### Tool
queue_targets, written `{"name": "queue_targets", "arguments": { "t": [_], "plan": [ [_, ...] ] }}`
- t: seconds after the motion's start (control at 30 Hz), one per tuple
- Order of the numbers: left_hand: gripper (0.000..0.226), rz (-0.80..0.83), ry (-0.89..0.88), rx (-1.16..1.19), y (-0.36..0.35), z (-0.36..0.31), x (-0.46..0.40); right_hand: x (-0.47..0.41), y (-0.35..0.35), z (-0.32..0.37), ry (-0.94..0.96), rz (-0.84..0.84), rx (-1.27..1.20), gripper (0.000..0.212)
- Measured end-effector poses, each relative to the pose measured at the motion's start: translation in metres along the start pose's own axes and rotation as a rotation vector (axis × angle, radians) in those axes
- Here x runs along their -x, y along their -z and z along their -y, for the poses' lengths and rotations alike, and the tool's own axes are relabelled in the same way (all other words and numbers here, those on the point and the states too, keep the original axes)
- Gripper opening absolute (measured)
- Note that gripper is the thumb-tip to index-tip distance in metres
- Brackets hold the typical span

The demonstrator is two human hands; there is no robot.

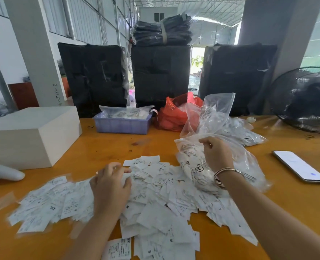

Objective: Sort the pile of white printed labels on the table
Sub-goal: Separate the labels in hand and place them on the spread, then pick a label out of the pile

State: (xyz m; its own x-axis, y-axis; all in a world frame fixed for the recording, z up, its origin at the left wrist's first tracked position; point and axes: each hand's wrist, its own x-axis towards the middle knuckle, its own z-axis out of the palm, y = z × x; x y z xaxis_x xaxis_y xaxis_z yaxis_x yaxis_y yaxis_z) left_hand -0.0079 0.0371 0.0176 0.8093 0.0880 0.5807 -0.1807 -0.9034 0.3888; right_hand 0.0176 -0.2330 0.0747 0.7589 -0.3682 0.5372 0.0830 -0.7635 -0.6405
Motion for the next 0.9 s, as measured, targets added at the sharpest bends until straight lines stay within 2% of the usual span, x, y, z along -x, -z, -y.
{"name": "queue_targets", "arguments": {
  "t": [0.07,0.17,0.23,0.43,0.57,0.67,0.8,0.9],
  "plan": [
    [0.013,0.017,-0.077,0.025,-0.002,-0.004,0.002,-0.011,0.002,-0.014,-0.075,0.127,0.159,0.029],
    [0.01,0.102,-0.214,0.082,-0.006,-0.009,0.007,-0.017,0.0,-0.028,-0.102,0.428,0.521,0.028],
    [0.009,0.164,-0.294,0.126,-0.009,-0.01,0.009,-0.013,-0.004,-0.032,-0.116,0.529,0.614,0.027],
    [0.01,0.227,-0.35,0.199,-0.015,-0.008,0.01,-0.006,-0.004,-0.031,-0.155,0.368,0.426,0.013],
    [0.011,0.237,-0.346,0.211,-0.017,-0.007,0.01,-0.004,-0.001,-0.033,-0.221,0.36,0.307,0.025],
    [0.01,0.247,-0.357,0.22,-0.017,-0.007,0.011,-0.006,-0.001,-0.035,-0.197,0.351,0.34,0.036],
    [0.01,0.255,-0.361,0.222,-0.016,-0.007,0.011,-0.008,-0.002,-0.038,-0.122,0.252,0.419,0.046],
    [0.011,0.253,-0.355,0.222,-0.015,-0.008,0.011,-0.008,-0.002,-0.039,-0.045,0.172,0.437,0.042]
  ]
}}
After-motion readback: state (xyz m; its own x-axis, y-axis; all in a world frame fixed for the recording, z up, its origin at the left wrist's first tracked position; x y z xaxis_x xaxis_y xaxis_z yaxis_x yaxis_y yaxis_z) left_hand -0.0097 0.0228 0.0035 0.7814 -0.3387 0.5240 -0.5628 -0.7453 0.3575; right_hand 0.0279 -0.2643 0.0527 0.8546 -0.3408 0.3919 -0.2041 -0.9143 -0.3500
